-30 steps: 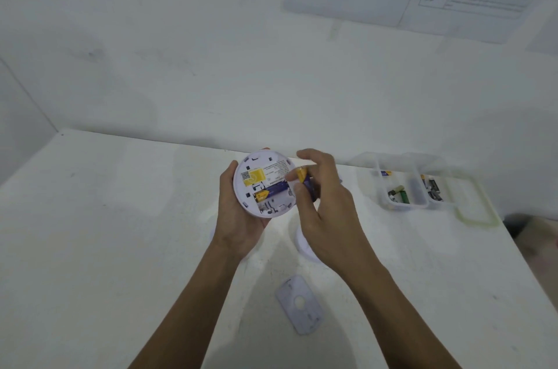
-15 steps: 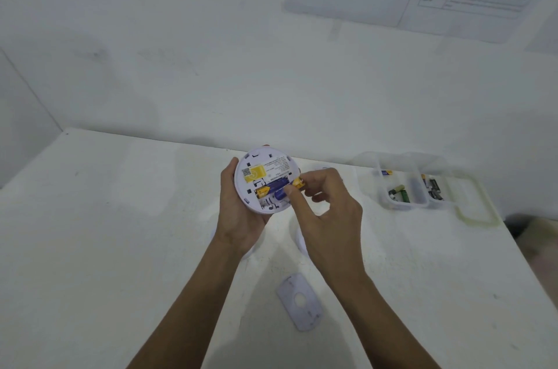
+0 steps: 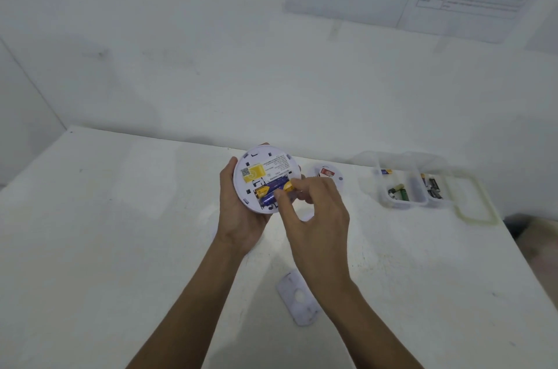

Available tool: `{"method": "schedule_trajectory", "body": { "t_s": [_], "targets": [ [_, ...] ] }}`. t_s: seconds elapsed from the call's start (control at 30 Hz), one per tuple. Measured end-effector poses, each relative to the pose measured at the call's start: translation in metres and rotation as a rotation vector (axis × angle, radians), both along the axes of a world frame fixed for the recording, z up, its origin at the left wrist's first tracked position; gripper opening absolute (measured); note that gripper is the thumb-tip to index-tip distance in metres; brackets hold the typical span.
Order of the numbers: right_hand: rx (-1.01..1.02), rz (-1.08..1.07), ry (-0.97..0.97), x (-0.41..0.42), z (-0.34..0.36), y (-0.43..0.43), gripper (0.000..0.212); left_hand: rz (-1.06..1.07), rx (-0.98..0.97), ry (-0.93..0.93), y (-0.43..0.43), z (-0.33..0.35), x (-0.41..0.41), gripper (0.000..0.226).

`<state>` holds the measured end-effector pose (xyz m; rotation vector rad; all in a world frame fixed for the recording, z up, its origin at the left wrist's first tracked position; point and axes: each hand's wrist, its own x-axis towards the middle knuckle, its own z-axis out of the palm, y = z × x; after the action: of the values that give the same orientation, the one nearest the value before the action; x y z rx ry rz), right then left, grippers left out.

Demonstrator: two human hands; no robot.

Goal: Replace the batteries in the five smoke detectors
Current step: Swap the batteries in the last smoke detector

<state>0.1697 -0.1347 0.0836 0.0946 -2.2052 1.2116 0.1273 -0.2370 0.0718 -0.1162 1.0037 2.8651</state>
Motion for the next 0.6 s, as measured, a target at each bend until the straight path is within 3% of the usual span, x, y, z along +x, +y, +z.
{"method": "schedule_trajectory", "body": {
  "t_s": [0.27,0.47,0.6],
  "targets": [
    [0.06,-0.03,0.036,0.004,-0.005,-0.005,0.024,0.044,-0.02,0.041,-0.001,-0.001,0.002,0.07],
    [0.09,-0.04,0.129,0.006,-0.009,-0.009,0.027,0.033,-0.068,0.029,-0.002,-0.008,0.0,0.048],
    [0.145,-0.028,0.151,0.008,-0.009,-0.005,0.028,0.019,-0.057,0.049,-0.005,-0.009,0.001,0.051]
  ]
}}
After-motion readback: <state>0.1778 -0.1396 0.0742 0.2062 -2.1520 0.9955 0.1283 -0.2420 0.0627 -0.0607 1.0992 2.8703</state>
